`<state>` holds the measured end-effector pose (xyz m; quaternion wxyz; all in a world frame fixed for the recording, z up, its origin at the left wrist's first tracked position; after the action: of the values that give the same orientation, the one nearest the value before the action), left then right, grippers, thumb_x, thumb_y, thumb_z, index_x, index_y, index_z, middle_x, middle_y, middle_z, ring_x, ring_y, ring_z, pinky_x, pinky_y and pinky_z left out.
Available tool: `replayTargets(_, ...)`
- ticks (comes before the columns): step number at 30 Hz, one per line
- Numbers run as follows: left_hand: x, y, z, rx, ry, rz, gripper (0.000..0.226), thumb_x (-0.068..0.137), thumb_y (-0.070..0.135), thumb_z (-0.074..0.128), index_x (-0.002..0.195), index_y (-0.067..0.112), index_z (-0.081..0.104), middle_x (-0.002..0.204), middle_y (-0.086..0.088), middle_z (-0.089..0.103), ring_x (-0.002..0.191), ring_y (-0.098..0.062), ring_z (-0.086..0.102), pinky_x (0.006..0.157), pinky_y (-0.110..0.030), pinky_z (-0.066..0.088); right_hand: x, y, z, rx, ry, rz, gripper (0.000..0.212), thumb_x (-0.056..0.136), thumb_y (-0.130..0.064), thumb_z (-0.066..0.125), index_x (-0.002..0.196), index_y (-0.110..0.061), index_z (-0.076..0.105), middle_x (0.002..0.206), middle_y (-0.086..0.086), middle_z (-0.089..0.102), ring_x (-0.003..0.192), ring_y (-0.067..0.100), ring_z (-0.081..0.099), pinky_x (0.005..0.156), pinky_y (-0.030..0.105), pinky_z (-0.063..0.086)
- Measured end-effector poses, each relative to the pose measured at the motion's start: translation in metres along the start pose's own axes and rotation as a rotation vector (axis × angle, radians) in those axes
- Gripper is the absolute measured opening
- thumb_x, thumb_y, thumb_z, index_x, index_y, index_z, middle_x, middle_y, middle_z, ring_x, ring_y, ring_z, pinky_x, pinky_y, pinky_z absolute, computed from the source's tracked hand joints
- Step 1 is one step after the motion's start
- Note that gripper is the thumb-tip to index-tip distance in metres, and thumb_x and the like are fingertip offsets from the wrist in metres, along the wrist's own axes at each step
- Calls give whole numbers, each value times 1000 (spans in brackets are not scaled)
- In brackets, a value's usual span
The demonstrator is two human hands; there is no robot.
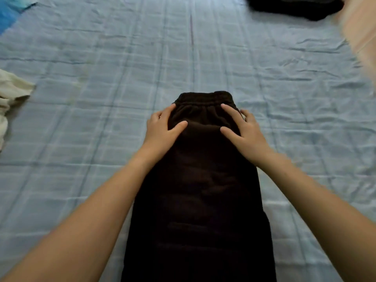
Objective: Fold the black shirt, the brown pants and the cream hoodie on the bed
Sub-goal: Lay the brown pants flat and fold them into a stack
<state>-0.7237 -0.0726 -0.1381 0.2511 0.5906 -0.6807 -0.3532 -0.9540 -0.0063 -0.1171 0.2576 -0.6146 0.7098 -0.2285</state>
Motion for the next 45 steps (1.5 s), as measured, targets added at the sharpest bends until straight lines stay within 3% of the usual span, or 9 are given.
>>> replayTargets(4, 48, -23, 14, -41, -105, -163, 80, 84, 64, 58, 150, 31, 27, 151, -9, 37, 141, -32, 29, 117, -43, 23, 58, 9, 5, 24, -111, -14, 58, 82, -67, 51, 133, -73, 25, 147, 5, 35, 138, 25, 35, 116, 43, 29)
replayTargets(8, 65, -23, 20, -124, -150, -47, 59, 86, 50, 65, 140, 36, 43, 138, 9, 53, 131, -15, 46, 104, -26, 35, 78, 26, 12, 214, -170, 19, 54, 84, -59, 58, 129, -74, 31, 120, -41, 47, 108, -19, 49, 89, 8, 35)
replayTargets(9, 66, -22, 22, -190, -174, -20, 55, 87, 43, 67, 138, 36, 47, 133, 12, 55, 127, -9, 50, 102, -22, 36, 79, 28, 13, 239, -172, 17, 53, 87, -53, 61, 129, -72, 34, 118, -43, 47, 104, -24, 48, 85, 6, 35)
replayTargets(12, 65, -19, 24, -346, -237, -24, 46, 86, 35, 71, 129, 39, 55, 123, 18, 59, 114, 0, 57, 101, -20, 43, 79, 26, 11, 324, -109, -8, 53, 89, -31, 68, 131, -56, 46, 127, -27, 54, 109, -15, 52, 90, 9, 42)
replayTargets(15, 61, -13, 18, -570, -305, -45, 45, 81, 22, 76, 122, 35, 63, 119, 7, 67, 109, -10, 64, 90, -22, 52, 73, 9, -3, 408, -19, -75, 52, 85, -14, 71, 127, -40, 56, 123, -21, 60, 111, -5, 58, 91, 12, 46)
replayTargets(20, 30, 17, -15, -757, -354, 7, 52, 76, 15, 76, 124, 32, 63, 120, 2, 68, 111, -15, 65, 84, -22, 53, 32, -29, -35, 545, 65, -121, 51, 82, -14, 75, 123, -39, 60, 111, -18, 67, 105, 8, 66, 86, 22, 55)
replayTargets(30, -104, 77, -93, -607, -277, 203, 61, 73, 17, 81, 125, 40, 59, 122, 15, 65, 114, -4, 61, 89, -17, 51, -110, -99, -71, 650, 81, -151, 52, 84, -6, 74, 125, -33, 58, 117, 6, 64, 107, 32, 64, 93, 54, 54)
replayTargets(37, -241, 81, -111, -552, -260, 292, 62, 72, 18, 83, 124, 41, 59, 119, 18, 64, 109, 0, 62, 83, -11, 49, -254, -113, -69, 563, 125, -157, 58, 77, -23, 78, 129, -30, 54, 113, -10, 62, 105, 19, 64, 83, 43, 59)
replayTargets(45, -373, -3, -50, -406, -378, 172, 54, 75, 15, 82, 120, 38, 63, 118, 22, 64, 113, 3, 59, 97, -24, 49, -390, -50, 35, 558, 26, 26, 54, 79, -3, 79, 123, -27, 58, 119, -14, 59, 113, 12, 60, 97, 45, 51)
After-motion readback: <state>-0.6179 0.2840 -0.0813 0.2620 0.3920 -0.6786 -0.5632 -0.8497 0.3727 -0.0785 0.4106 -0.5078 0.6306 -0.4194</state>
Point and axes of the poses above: each hand's wrist, its own x-axis towards the middle knuckle, its own z-axis out of the palm, y = z × x, the point moved 7 cm from there along x, towards the middle knuckle
